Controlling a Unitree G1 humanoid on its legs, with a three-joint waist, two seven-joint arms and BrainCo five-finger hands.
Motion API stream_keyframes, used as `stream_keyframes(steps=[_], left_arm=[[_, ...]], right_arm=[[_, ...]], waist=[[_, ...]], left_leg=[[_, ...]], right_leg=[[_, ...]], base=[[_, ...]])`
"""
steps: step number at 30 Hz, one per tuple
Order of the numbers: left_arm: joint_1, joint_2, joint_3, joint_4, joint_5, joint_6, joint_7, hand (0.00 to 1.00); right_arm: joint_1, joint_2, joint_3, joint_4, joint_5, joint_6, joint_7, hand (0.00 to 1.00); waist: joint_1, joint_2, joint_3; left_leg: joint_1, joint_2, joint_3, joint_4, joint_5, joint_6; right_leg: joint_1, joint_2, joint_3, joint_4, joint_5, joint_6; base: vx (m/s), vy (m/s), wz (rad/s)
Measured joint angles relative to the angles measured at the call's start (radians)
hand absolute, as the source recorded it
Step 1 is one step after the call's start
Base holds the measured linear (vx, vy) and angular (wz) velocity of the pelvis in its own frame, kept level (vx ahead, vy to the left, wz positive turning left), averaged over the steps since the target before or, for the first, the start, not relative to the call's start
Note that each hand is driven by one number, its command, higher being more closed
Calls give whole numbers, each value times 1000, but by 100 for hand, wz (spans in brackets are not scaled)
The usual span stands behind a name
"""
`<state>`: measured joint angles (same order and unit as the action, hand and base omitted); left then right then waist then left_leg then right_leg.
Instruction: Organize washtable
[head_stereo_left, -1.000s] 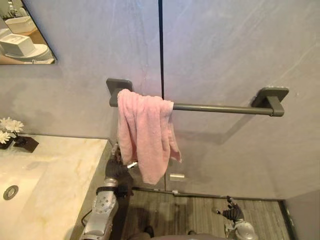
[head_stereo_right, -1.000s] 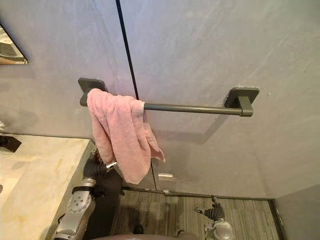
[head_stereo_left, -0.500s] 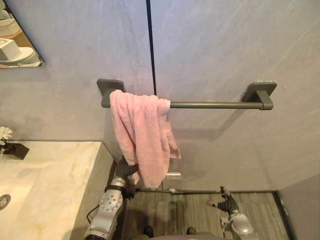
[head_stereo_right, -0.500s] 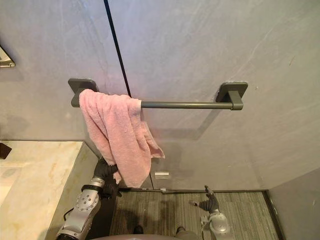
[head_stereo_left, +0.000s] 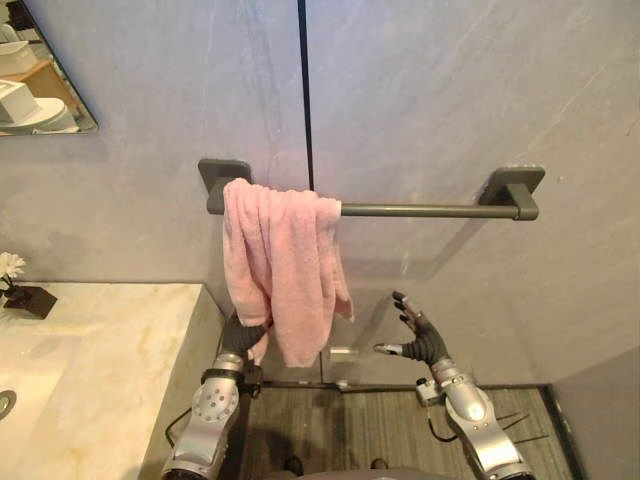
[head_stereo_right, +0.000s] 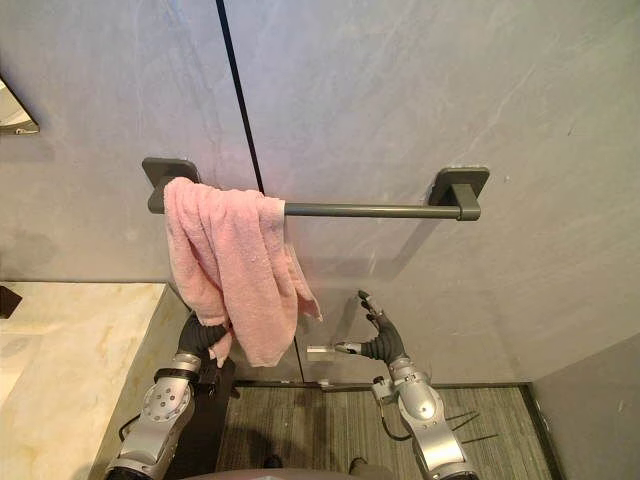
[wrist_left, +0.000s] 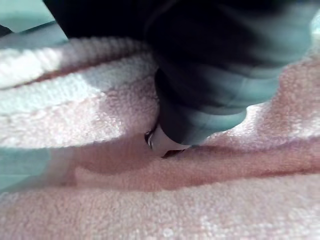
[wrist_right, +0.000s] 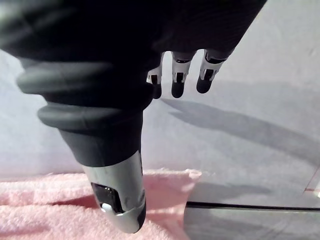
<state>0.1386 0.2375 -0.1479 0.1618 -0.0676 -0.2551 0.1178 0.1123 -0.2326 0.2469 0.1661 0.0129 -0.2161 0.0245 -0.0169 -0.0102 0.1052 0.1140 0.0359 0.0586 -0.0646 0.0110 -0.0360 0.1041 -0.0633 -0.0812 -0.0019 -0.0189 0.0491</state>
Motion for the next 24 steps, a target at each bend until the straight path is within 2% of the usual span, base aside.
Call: stream_keyframes(steps=[2, 8, 9, 15, 24], left_arm=[[0, -4, -2, -7, 0, -16, 9, 100], [1, -34, -22, -7, -1, -17, 18, 100], [0, -38, -24, -7, -1, -17, 18, 100], [1, -59, -47, -7, -2, -17, 19, 100], [16, -58, -46, -7, -2, -25, 20, 100]], right_arm=[[-22, -9, 35, -28, 19, 0, 0, 0], [-114, -10, 141, -36, 27, -2, 0, 0], [-121, -10, 154, -33, 27, -1, 0, 100], [-159, 20, 206, 18, 58, 0, 2, 100], [-172, 30, 221, 52, 58, 0, 1, 100]], waist=[[7, 0, 0], [10, 1, -1], [10, 1, -1], [33, 5, -4], [32, 3, -16]], left_leg=[[-3, -1, -2, 3, 0, 0], [-10, -1, -12, 9, 0, 0], [-12, -1, -15, 10, 0, 0], [-16, -2, -37, 8, 6, 1], [-15, -1, -67, -24, 32, 1]], right_leg=[[-1, -1, -1, 0, 0, 0], [0, -1, -8, 2, 0, 0], [0, -1, -11, 2, 0, 0], [6, -1, -30, 2, -2, -1], [3, -2, -57, 9, -5, 0]], base=[[0, 0, 0], [-14, -7, 3], [-17, -10, 13], [-21, -16, 11], [-34, -17, 10]])
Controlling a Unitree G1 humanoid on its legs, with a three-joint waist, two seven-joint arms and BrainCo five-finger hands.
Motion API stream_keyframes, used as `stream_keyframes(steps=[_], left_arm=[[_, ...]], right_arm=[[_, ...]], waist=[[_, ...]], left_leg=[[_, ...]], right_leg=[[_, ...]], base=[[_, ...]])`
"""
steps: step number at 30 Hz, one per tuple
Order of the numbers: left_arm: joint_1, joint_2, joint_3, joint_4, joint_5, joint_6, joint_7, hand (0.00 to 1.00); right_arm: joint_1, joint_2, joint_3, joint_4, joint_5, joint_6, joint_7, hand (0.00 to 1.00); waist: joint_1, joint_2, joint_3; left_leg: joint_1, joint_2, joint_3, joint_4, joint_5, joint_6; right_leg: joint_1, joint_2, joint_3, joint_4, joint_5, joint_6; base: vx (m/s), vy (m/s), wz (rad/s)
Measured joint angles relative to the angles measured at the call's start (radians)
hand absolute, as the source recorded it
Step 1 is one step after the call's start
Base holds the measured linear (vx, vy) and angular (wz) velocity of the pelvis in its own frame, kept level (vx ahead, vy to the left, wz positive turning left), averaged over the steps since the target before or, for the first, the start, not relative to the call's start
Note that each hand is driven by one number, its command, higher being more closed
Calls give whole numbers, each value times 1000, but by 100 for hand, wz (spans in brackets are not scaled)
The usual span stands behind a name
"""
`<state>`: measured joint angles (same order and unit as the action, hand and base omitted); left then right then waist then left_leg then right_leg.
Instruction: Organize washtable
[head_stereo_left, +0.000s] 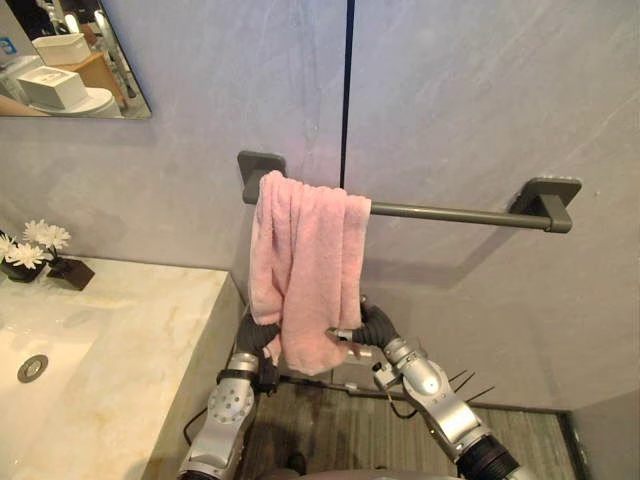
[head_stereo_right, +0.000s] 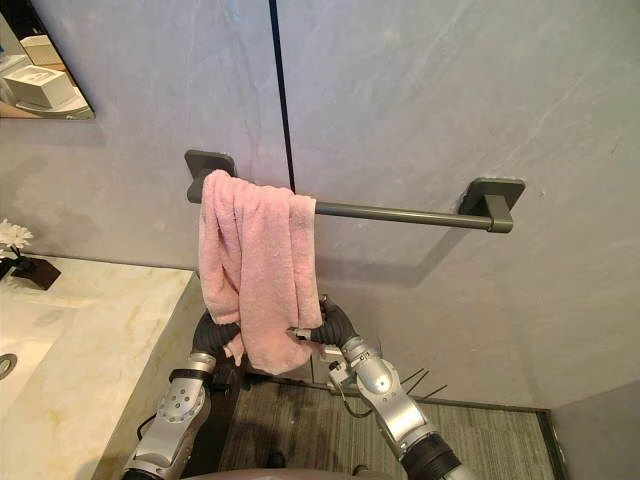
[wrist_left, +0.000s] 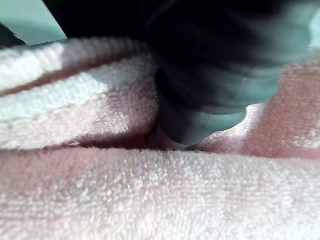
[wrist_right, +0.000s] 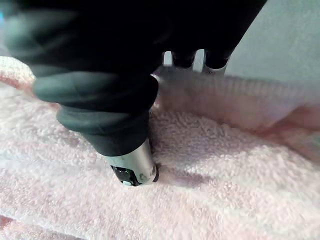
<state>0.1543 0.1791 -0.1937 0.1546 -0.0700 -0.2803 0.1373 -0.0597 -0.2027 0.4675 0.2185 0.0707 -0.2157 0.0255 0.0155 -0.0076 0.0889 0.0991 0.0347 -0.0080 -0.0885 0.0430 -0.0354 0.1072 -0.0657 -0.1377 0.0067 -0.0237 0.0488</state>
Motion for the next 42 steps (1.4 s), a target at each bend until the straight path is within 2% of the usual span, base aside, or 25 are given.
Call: stream_keyframes(steps=[4, 15, 21, 28, 34, 42], left_arm=[[4, 0, 2, 0, 0, -1, 0, 100], [28, -23, 44, -31, -18, -2, -9, 100], [26, -64, 44, -46, -46, -2, -56, 100], [22, -78, 44, -32, -82, 0, -72, 100], [21, -79, 46, 33, -97, 12, -72, 100], [16, -100, 53, 149, -98, 21, -72, 100]], right_arm=[[11, 6, -42, 0, -1, 0, -2, 100], [141, 14, -296, -89, -2, -4, -29, 100], [209, 73, -377, -125, -2, -6, -27, 100], [214, 118, -405, -101, -2, -8, -27, 100], [182, 144, -412, -36, -2, -21, -26, 100], [148, 160, -418, 35, -42, -27, -27, 100]], waist=[[1, -6, -4], [-3, -9, -5], [-15, -10, -5], [-44, -8, -5], [-46, -2, -5], [-44, 23, -14]], left_leg=[[0, 0, 0, -1, 0, -1], [16, 4, 36, -5, -2, 0], [15, 9, 71, -5, -10, -1], [20, 11, 94, -4, -19, -3], [20, 14, 102, -4, -21, -6], [25, 14, 98, -5, -20, -7]], right_leg=[[-3, 0, 1, 4, -1, 1], [-8, 0, 35, 5, -1, 2], [-25, 2, 69, 6, -1, 2], [-30, 13, 88, 5, 0, 3], [-33, 19, 95, 5, 1, 2], [-25, 21, 91, 2, 1, 2]], base=[[-24, -10, 0], [-17, -10, -9], [-13, -7, -16], [6, -16, -10], [-5, -12, -3], [-4, -4, 1]])
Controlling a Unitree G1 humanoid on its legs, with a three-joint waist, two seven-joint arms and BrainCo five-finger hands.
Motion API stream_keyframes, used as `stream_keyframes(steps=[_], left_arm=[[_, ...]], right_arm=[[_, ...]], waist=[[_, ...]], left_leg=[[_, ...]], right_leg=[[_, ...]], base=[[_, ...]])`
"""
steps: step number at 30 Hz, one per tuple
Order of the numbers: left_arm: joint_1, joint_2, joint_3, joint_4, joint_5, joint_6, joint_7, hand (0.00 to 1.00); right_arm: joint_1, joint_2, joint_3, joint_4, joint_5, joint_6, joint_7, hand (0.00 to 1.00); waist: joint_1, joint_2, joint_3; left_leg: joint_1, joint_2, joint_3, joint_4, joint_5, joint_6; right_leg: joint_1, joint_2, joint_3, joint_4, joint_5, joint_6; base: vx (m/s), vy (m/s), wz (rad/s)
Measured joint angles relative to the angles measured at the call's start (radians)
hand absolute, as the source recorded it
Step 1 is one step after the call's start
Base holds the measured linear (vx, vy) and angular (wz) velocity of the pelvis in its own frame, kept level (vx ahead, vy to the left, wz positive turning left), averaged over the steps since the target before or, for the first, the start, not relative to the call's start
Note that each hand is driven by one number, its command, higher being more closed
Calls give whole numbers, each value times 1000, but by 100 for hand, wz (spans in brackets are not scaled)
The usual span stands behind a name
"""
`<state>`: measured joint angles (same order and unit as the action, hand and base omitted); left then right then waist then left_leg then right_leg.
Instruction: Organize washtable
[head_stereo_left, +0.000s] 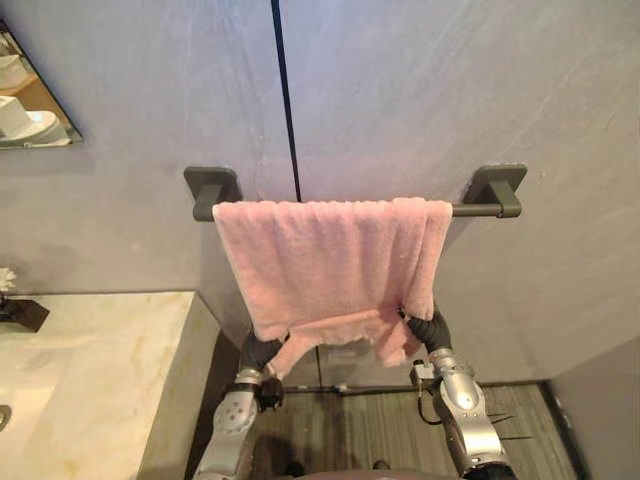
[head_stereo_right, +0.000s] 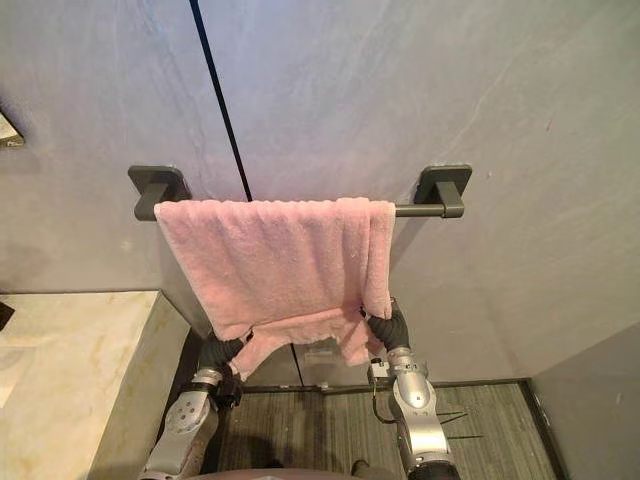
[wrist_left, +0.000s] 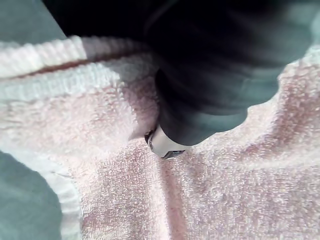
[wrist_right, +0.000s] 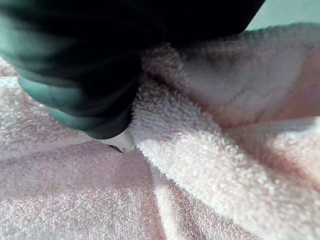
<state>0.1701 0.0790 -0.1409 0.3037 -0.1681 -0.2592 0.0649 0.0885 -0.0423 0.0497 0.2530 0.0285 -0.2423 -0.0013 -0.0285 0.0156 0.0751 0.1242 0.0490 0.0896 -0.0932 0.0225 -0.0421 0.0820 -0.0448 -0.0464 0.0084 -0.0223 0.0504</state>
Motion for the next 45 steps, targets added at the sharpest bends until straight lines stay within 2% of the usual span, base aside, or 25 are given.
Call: stream_keyframes(steps=[4, 5, 6, 15, 22, 30, 32, 36, 38, 43, 45], left_arm=[[-16, -8, 21, 36, 0, 1, 0, 100], [-19, -11, 25, 42, 0, 0, 0, 100], [-25, -17, 29, 51, 0, 1, 0, 0], [-22, -20, 39, 55, -57, 19, 1, 0], [-4, -19, 79, 60, -100, 49, 5, 0], [103, -15, 180, 13, -174, 59, 24, 0], [126, -23, 212, -55, -174, 60, 29, 0], [146, -44, 287, -266, -174, 54, 52, 0], [147, -46, 316, -397, -175, 50, 66, 0], [108, -46, 387, -734, -167, -12, 74, 0], [75, -40, 391, -816, -136, -44, 96, 0]], right_arm=[[-17, 8, 0, 35, -29, -3, -3, 100], [-22, 9, -1, 37, -32, -4, -3, 0], [-26, 17, -7, 42, -39, -4, -11, 0], [-35, 32, -85, 84, -38, 0, -63, 0], [-9, 41, -102, 87, -24, 28, -95, 0], [129, 58, -232, 78, 87, 66, -136, 0], [162, 63, -267, 23, 96, 74, -148, 0], [202, 81, -365, -221, 122, 69, -180, 0], [202, 81, -410, -364, 145, 49, -192, 0], [126, 71, -464, -662, 168, -32, -191, 0], [90, 53, -460, -730, 167, -60, -186, 0]], waist=[[0, -1, 0], [0, -1, 0], [0, -1, -1], [-2, -12, -2], [-7, -14, -2], [-8, -18, 0], [-9, -17, 1], [-9, -16, 0], [-8, -16, 0], [-11, -14, -1], [-11, -13, 0]], left_leg=[[6, 1, -4, -1, 0, 0], [6, 1, -5, -2, 0, 0], [6, 1, -7, -2, 0, 0], [3, -3, -27, -2, 0, 0], [5, -1, -24, -2, -1, -2], [16, 8, -6, -2, -7, -10], [15, 12, -3, -2, -15, -12], [20, 17, 3, -1, -20, -13], [25, 18, 8, -1, -20, -11], [26, 17, 19, 26, -36, -9], [30, 17, 18, 27, -37, -9]], right_leg=[[4, 2, -4, -7, 0, 0], [5, 2, -5, -8, 0, -1], [5, 1, -6, -9, 0, -1], [21, -3, -29, -24, 0, 0], [26, -1, -29, -31, 1, -1], [35, 8, -10, -37, 4, -6], [34, 7, -6, -38, 4, -6], [35, 6, -2, -36, 2, -5], [35, 5, 2, -31, 0, -4], [43, 4, 13, -30, 0, -3], [49, 3, 13, -30, -1, -3]], base=[[-39, -18, 2], [0, 0, 0], [-22, -11, 4], [-1, -5, 7], [-2, -4, 0], [-11, -17, -7], [-8, -14, -6], [0, -11, -5], [8, -6, -7], [3, -3, -6], [-18, -6, 1]])
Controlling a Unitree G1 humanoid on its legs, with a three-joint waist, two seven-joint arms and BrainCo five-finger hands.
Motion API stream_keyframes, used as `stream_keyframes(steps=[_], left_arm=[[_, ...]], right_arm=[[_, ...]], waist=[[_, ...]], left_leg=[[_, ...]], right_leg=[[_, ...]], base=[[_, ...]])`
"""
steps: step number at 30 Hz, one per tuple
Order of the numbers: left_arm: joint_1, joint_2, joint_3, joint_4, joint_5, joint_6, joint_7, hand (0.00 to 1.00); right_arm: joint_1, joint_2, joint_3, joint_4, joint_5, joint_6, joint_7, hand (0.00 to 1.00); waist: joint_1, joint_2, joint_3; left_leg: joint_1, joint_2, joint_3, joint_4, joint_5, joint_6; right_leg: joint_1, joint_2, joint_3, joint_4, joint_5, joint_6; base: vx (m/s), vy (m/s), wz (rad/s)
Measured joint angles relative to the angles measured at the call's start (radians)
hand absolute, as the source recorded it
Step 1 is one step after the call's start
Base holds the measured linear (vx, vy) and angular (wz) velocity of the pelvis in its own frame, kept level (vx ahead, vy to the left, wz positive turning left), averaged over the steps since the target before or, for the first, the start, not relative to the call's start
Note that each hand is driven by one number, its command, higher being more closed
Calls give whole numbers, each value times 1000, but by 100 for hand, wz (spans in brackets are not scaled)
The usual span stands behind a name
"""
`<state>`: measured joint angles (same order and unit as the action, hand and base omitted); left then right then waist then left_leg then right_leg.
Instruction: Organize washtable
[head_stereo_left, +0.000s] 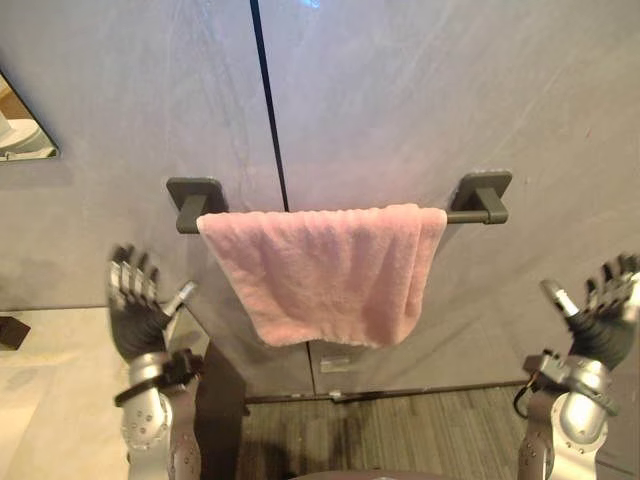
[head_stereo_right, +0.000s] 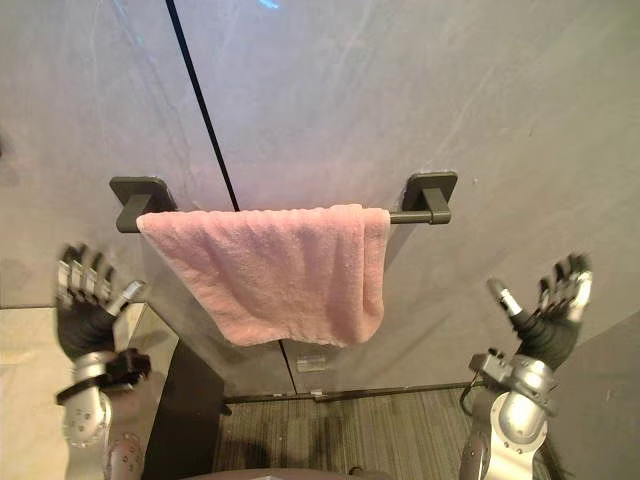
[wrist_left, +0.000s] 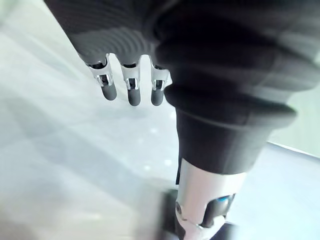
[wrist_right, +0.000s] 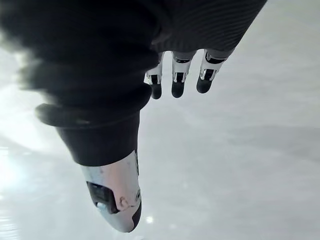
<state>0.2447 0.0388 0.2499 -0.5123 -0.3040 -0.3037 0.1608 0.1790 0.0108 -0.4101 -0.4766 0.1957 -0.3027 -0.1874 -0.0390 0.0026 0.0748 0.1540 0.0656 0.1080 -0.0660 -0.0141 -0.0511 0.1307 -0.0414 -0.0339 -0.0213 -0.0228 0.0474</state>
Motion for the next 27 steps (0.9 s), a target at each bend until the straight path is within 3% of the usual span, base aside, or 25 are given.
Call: stream_keyframes(steps=[3, 6, 11, 13, 18, 23, 27], left_arm=[[-53, 19, -8, -125, 22, -59, 33, 0], [-94, 79, -101, -197, 1, -106, 29, 0], [-170, 228, -351, -188, -158, -123, -124, 0], [-193, 282, -455, -126, -217, -108, -212, 0], [-187, 378, -552, 7, -255, -67, -317, 0], [-130, 398, -553, 87, -252, -54, -336, 0], [-102, 396, -553, 151, -237, -49, -338, 0]], right_arm=[[-89, -65, 74, -102, 4, -45, 24, 0], [-186, -153, 259, -119, 62, -85, 90, 0], [-308, -292, 582, -119, 210, -85, 249, 0], [-310, -350, 710, -111, 314, -69, 336, 0], [-302, -513, 870, 8, 366, 5, 448, 0], [-230, -576, 884, 150, 357, 47, 457, 0], [-180, -580, 883, 246, 322, 75, 456, 0]], waist=[[-1, 6, -3], [0, 12, -6], [7, 22, -15], [11, 20, -16], [7, 16, -18], [13, 17, -17], [19, 17, -16]], left_leg=[[5, -2, 0, 3, 0, 1], [14, -3, 3, 3, 0, 1], [16, -11, -1, 2, 0, 1], [14, -12, 0, 2, 1, 2], [13, -13, 3, 3, 1, 3], [13, -13, 4, 3, 1, 3], [13, -13, 3, 2, 1, 3]], right_leg=[[4, 1, 1, 4, 0, 0], [5, 3, 5, 9, 0, 1], [3, 2, 4, 14, -1, 1], [4, 1, 4, 16, -1, 1], [3, 0, 8, 17, 0, 1], [2, 1, 9, 17, 0, 1], [3, 1, 8, 17, -1, 1]], base=[[-47, -14, -1], [-57, -11, -3], [-43, -4, 2], [0, 0, 0], [0, 0, 0], [0, 0, 0], [0, 0, 0]])
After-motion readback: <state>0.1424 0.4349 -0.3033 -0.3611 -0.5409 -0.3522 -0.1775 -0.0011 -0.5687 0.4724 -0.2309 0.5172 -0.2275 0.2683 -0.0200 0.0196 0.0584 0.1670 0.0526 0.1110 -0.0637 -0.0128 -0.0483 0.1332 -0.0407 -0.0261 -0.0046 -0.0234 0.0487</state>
